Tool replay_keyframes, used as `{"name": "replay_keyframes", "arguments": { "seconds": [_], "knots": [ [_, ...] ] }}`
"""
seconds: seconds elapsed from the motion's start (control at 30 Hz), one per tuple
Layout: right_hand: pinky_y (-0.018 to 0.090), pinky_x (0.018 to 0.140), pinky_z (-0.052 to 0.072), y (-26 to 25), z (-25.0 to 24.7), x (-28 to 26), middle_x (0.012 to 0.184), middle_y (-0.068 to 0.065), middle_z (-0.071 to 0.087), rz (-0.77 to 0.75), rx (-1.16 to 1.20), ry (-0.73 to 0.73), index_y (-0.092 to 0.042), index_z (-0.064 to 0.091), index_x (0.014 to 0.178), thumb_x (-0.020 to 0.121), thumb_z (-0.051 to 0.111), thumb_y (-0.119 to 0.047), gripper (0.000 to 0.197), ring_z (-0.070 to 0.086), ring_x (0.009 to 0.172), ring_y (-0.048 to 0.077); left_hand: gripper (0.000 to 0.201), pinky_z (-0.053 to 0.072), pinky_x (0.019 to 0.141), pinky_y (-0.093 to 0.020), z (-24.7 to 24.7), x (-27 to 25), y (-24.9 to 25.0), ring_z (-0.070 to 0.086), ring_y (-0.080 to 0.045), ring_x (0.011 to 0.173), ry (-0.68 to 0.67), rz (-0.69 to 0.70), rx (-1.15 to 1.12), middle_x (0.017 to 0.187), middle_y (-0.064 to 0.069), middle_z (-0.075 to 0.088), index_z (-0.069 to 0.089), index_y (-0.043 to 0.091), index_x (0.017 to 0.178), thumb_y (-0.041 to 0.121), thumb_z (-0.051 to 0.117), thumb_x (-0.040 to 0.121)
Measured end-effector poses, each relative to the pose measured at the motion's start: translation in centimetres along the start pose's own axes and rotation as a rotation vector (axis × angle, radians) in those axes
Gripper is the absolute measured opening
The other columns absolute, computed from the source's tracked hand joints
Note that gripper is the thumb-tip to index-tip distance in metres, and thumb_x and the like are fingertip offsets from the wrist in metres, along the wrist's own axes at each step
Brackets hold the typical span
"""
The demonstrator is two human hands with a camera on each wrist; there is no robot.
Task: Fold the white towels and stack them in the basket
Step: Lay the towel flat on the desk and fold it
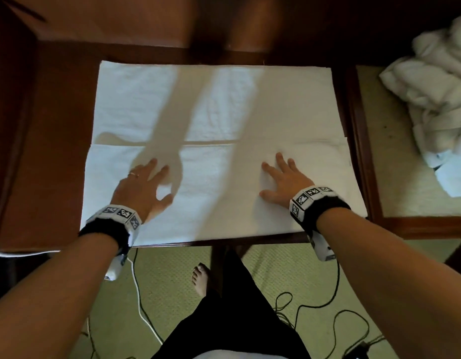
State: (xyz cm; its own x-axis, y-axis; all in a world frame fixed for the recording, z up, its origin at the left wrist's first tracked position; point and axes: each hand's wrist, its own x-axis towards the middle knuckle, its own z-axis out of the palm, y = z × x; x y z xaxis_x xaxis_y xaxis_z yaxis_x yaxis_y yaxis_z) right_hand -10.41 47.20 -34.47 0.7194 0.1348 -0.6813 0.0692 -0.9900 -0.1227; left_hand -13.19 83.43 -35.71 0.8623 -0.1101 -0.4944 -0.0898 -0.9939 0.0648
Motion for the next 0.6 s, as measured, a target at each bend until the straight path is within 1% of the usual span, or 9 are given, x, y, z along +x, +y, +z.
{"name": "replay_keyframes", "arguments": {
  "seconds": [0.03,0.1,0.17,0.2,0.27,0.37,0.43,0.53,0.6],
  "knots": [
    [0.054,0.118,0.022,-0.3,-0.5,-0.1,0.165,0.000,-0.014,0.008,0.012,-0.016,-0.037,0.009,0.156,0.091,0.054,-0.056,0.080,-0.003,0.151,0.033,0.076,0.030,0.118,-0.049,-0.3,-0.1,0.3,0.016,-0.030,0.152,-0.041,-0.029,-0.019,0.169,0.006,-0.002,0.012,0.037,0.159,0.060,0.047,0.096],
    [0.047,0.115,0.029,-0.8,-1.6,-0.5,0.165,0.001,0.003,0.011,0.034,-0.001,-0.033,0.025,0.153,0.092,0.054,-0.052,0.071,0.016,0.149,0.032,0.070,0.034,0.115,-0.048,-1.4,-0.4,0.4,0.024,-0.031,0.149,-0.079,-0.035,-0.034,0.168,0.010,0.004,0.017,0.038,0.158,0.059,0.045,0.097],
    [0.038,0.110,0.032,-0.8,-2.6,-0.8,0.159,0.003,0.027,0.033,0.086,0.060,-0.024,0.039,0.148,0.095,0.053,-0.048,0.060,0.034,0.141,0.027,0.064,0.039,0.110,-0.045,-3.0,-0.5,0.5,0.036,-0.029,0.143,-0.087,-0.052,-0.055,0.165,0.009,0.023,0.027,0.035,0.156,0.057,0.046,0.098],
    [0.036,0.109,0.033,-0.6,-3.1,-0.7,0.155,0.003,0.036,0.063,0.124,0.086,-0.021,0.043,0.145,0.096,0.053,-0.046,0.056,0.039,0.138,0.026,0.062,0.040,0.108,-0.043,-3.8,-0.4,0.5,0.041,-0.027,0.140,-0.089,-0.084,-0.081,0.160,0.008,0.034,0.032,0.034,0.154,0.056,0.047,0.098],
    [0.034,0.109,0.037,0.2,-4.2,-0.3,0.148,0.004,0.048,0.125,0.211,0.144,-0.021,0.050,0.141,0.096,0.055,-0.044,0.051,0.047,0.133,0.024,0.058,0.042,0.105,-0.040,-5.4,0.3,0.3,0.047,-0.023,0.135,-0.085,-0.138,-0.132,0.151,0.006,0.048,0.039,0.034,0.150,0.056,0.048,0.097],
    [0.034,0.104,0.044,1.3,-6.8,1.2,0.138,0.004,0.058,0.140,0.214,0.222,-0.020,0.057,0.135,0.097,0.056,-0.038,0.042,0.055,0.124,0.024,0.053,0.048,0.098,-0.038,-8.5,3.2,-0.1,0.057,-0.021,0.124,-0.055,-0.167,-0.174,0.136,0.007,0.061,0.048,0.035,0.143,0.056,0.053,0.095],
    [0.035,0.102,0.046,2.0,-9.0,2.8,0.135,0.003,0.060,0.132,0.188,0.263,-0.019,0.057,0.134,0.098,0.054,-0.035,0.040,0.056,0.122,0.024,0.050,0.049,0.097,-0.038,-10.7,5.6,-0.2,0.059,-0.021,0.118,-0.056,-0.174,-0.189,0.130,0.008,0.064,0.053,0.035,0.138,0.057,0.056,0.094],
    [0.037,0.101,0.047,3.2,-12.4,6.5,0.133,0.003,0.061,0.113,0.172,0.295,-0.019,0.058,0.133,0.098,0.053,-0.032,0.038,0.057,0.119,0.024,0.046,0.048,0.099,-0.041,-13.5,9.6,-0.3,0.058,-0.021,0.119,-0.053,-0.175,-0.190,0.128,0.008,0.065,0.054,0.033,0.135,0.055,0.055,0.096],
    [0.038,0.099,0.048,4.1,-14.2,9.2,0.132,0.005,0.060,0.108,0.133,0.295,-0.020,0.056,0.133,0.097,0.053,-0.031,0.038,0.057,0.119,0.026,0.046,0.047,0.101,-0.042,-14.7,12.5,-0.2,0.056,-0.022,0.123,-0.024,-0.175,-0.178,0.133,0.007,0.063,0.054,0.031,0.137,0.052,0.054,0.097]
  ]
}}
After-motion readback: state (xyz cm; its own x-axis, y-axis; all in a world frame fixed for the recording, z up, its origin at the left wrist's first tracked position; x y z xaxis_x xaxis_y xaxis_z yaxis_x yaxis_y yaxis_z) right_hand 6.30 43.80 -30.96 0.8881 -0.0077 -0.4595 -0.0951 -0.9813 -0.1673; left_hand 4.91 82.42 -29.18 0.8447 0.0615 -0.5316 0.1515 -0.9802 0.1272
